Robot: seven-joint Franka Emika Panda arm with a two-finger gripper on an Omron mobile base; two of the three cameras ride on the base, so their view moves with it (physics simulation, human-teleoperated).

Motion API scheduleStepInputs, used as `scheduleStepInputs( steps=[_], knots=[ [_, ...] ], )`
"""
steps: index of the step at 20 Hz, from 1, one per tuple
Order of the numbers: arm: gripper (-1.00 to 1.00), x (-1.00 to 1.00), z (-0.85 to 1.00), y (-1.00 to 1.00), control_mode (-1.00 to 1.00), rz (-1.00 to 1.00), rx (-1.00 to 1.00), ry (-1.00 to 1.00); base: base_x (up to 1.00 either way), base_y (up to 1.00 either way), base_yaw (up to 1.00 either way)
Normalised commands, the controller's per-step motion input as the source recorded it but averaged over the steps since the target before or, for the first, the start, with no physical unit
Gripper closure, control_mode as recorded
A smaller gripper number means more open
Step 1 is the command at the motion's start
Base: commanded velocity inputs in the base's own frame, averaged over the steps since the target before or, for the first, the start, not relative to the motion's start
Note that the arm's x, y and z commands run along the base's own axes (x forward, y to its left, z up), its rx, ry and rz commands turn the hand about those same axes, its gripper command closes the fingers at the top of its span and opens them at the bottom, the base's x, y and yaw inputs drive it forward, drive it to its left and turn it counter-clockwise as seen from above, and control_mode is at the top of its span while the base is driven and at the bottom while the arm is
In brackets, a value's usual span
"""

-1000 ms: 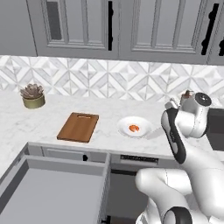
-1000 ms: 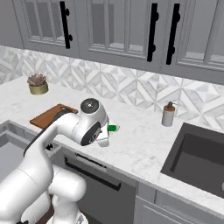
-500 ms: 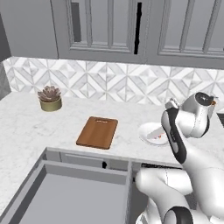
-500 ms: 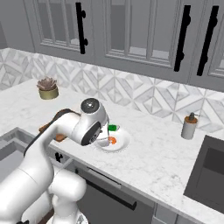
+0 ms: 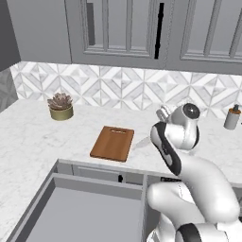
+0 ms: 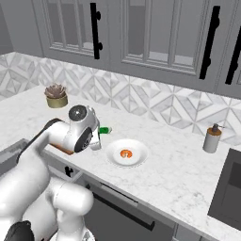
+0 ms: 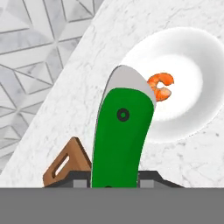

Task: Pick up the knife from the drawer and place it on the cutting board. Then place the meat from the plate to the cutting board.

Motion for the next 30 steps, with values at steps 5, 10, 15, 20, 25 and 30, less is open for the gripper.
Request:
scheduleStepInputs(
  steps=[5, 10, 15, 20, 25, 30],
  knots=[
    [1.0, 0.98, 0.0, 0.53, -1.0, -0.05, 0.09, 0.11, 0.0, 0.0, 0.0],
    [1.0, 0.29, -0.04, 0.52, -1.0, 0.06, 0.04, 0.13, 0.0, 0.0, 0.0],
    [1.0, 0.13, -0.22, 0.3, -1.0, 0.04, 0.0, 0.17, 0.0, 0.0, 0.0],
    [1.0, 0.59, -0.08, 0.52, -1.0, 0.0, 0.0, 0.11, 0.0, 0.0, 0.0],
    [1.0, 0.38, -0.59, 0.31, -1.0, 0.02, 0.0, 0.18, 0.0, 0.0, 0.0],
    [1.0, 0.49, -0.32, 0.29, -1.0, 0.01, 0.0, 0.07, 0.0, 0.0, 0.0]
  ],
)
